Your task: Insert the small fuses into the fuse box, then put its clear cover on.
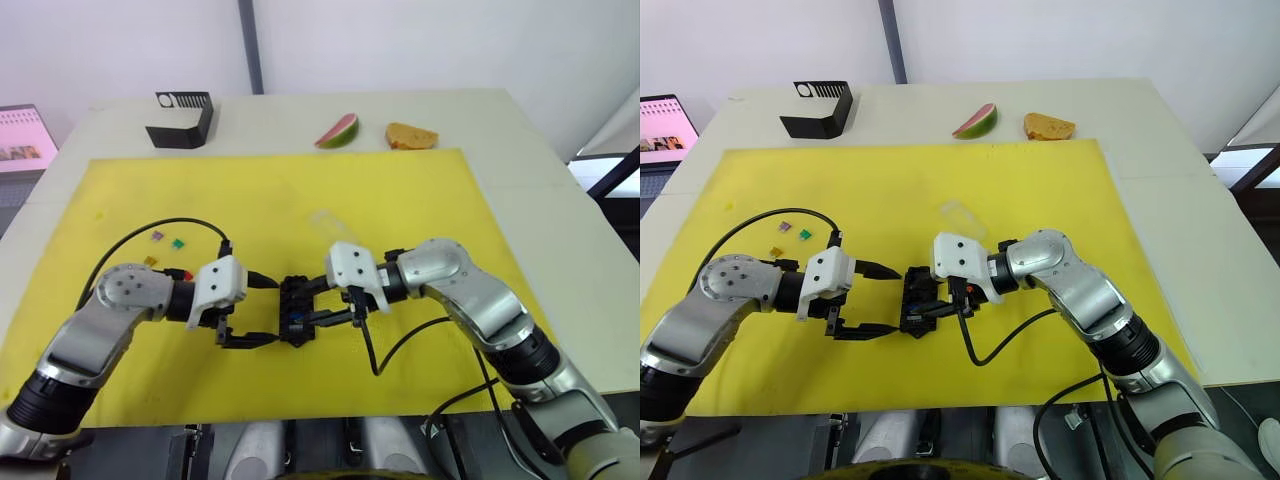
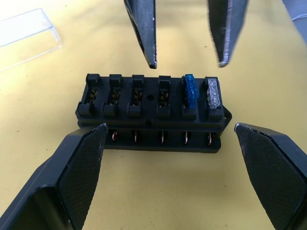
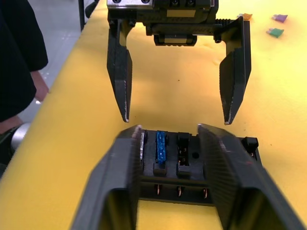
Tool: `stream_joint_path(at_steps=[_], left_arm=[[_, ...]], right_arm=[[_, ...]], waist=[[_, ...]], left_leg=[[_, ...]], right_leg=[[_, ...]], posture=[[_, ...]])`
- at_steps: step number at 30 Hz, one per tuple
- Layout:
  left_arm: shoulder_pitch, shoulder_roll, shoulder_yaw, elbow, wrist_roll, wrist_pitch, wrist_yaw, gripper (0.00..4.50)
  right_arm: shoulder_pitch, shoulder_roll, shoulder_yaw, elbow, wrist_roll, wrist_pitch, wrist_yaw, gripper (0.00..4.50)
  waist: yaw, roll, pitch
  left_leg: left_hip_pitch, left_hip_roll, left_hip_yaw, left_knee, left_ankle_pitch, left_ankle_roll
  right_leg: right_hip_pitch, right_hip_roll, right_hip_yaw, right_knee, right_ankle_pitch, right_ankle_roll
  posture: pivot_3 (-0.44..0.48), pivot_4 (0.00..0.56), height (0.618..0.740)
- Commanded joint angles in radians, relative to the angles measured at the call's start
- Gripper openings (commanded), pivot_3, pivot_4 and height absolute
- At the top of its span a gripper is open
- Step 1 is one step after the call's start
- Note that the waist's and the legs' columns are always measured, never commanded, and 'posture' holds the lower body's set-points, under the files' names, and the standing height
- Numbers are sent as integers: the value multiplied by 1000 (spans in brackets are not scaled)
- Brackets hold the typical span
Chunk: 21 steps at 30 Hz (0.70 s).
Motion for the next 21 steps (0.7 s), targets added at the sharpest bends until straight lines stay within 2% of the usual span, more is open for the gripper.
stream_joint_path(at_steps=[1, 20, 21], left_arm=[[2, 9, 22, -25, -10, -13, -3, 4500], [0, 12, 26, -30, -12, -7, 0, 4500], [0, 12, 26, -30, -12, -7, 0, 4500]], right_arm=[[1, -2, 4, -18, -9, -23, -7, 1761], [9, 5, 33, 20, -54, -64, -14, 1761], [11, 4, 34, 19, -55, -64, -14, 1522]], waist=[[0, 0, 0], [0, 0, 0], [0, 0, 0]], left_leg=[[0, 0, 0, 0, 0, 0], [0, 0, 0, 0, 0, 0], [0, 0, 0, 0, 0, 0]], right_leg=[[0, 0, 0, 0, 0, 0], [0, 0, 0, 0, 0, 0], [0, 0, 0, 0, 0, 0]], posture=[[0, 150, 740], [0, 150, 740], [0, 150, 740]])
